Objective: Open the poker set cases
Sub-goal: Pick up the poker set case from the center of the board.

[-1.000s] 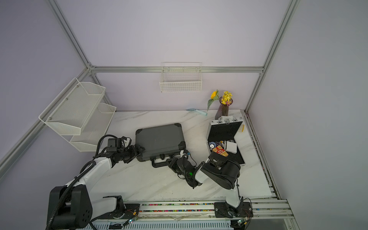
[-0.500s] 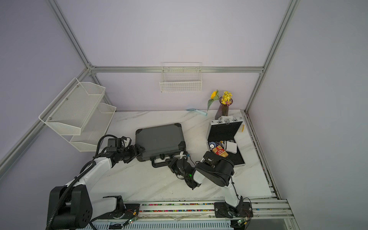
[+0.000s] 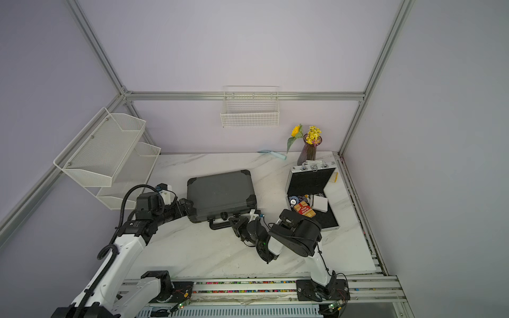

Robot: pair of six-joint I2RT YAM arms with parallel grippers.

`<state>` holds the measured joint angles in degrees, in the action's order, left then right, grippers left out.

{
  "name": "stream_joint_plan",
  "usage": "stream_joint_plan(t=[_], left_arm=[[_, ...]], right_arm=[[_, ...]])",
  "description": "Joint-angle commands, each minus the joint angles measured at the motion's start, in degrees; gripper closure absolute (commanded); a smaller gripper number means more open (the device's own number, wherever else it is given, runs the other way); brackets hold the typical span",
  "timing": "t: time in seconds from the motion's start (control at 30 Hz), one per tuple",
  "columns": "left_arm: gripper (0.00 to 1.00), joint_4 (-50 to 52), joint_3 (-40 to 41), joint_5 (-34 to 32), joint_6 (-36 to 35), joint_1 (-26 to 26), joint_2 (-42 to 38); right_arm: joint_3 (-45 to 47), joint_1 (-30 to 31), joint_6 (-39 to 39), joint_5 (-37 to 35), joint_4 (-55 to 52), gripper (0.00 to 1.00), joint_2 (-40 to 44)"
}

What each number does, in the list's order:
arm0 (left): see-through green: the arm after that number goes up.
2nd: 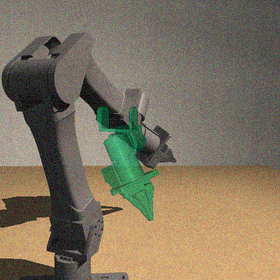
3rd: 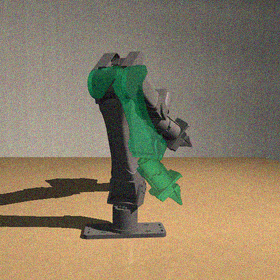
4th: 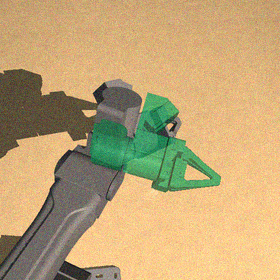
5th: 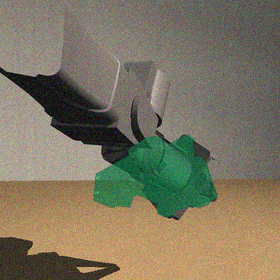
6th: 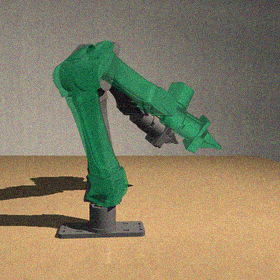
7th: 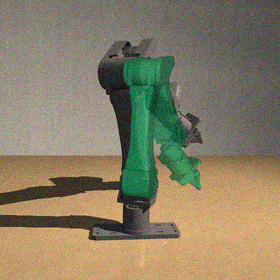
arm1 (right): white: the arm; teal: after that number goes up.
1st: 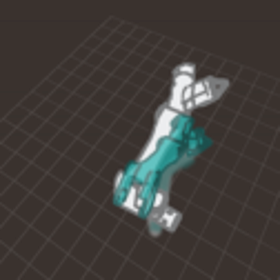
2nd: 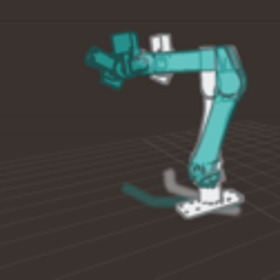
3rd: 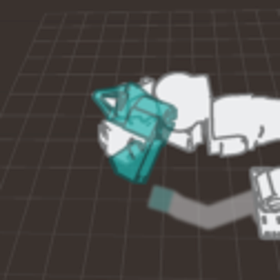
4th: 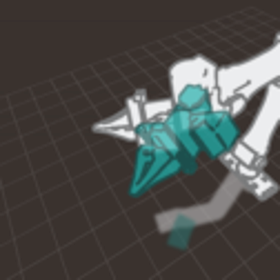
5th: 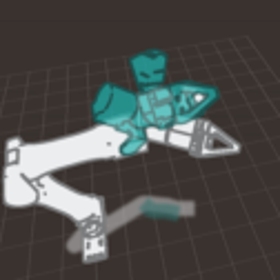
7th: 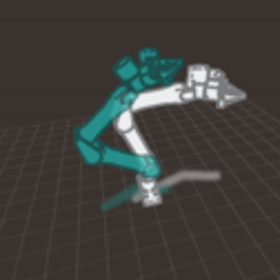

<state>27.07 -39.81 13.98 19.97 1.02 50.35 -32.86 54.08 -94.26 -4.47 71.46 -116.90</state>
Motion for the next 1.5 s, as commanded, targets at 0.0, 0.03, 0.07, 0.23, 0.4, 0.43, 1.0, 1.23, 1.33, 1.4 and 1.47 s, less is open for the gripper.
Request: stream_joint_plan(t=[0.0, 0.03, 0.07, 0.23, 0.4, 0.43, 1.0, 1.23, 1.33, 1.4, 1.47], left_arm=[[0.18, -0.15, -4.23, -6.63, -17.04, 6.89, -6.51], [0.17, -0.2, -4.13, -9.06, -21.22, 10.14, -8.11], [0.16, -0.26, -3.96, -10.92, -25.36, 13.32, -9.51], [0.16, -0.13, -1.0, -9.67, -40.34, 23.61, -12.6], [0.15, -0.48, 2.27, -11.19, -51.87, 34.38, -10.64], [0.15, -0.46, 2.23, -12.27, -53.17, 36.09, -9.0], [0.15, -7.09, 3.64, -17.28, -54.94, 43.66, 5.73], [0.16, -7.09, 5.01, -19.07, -55.58, 44.25, 4.77], [0.16, -7.06, 5.36, -19.34, -55.95, 44.27, 4.75], [0.16, -7.04, 5.45, -19.51, -56.09, 44.25, 5.26], [0.16, -6.96, 5.54, -20.06, -56.0, 44.3, 6.0]], right_arm=[[1.54, -0.11, -9.08, 0.32, 7.54, 1.0, 1.26], [1.55, -0.1, -9.41, 0.55, 8.79, 1.0, 1.36], [1.49, 0.02, -9.69, 0.63, 9.86, 1.0, 1.4], [1.13, 0.18, -10.11, 1.08, 11.31, 1.0, 2.67], [1.58, 0.54, -8.73, 0.98, 11.88, 1.0, 5.41], [1.8, 0.58, -8.35, 0.88, 11.86, 1.0, 6.15], [2.8, 1.72, -4.45, 0.19, 18.61, 1.0, 10.03], [1.8, 1.9, -2.83, 0.86, 21.26, 1.0, 10.44], [1.48, 2.03, -2.52, 1.01, 21.24, 1.0, 10.68], [1.18, 2.1, -1.87, 1.37, 21.26, 1.0, 11.2], [0.88, 2.25, -0.79, 1.56, 21.26, 1.0, 12.11]])
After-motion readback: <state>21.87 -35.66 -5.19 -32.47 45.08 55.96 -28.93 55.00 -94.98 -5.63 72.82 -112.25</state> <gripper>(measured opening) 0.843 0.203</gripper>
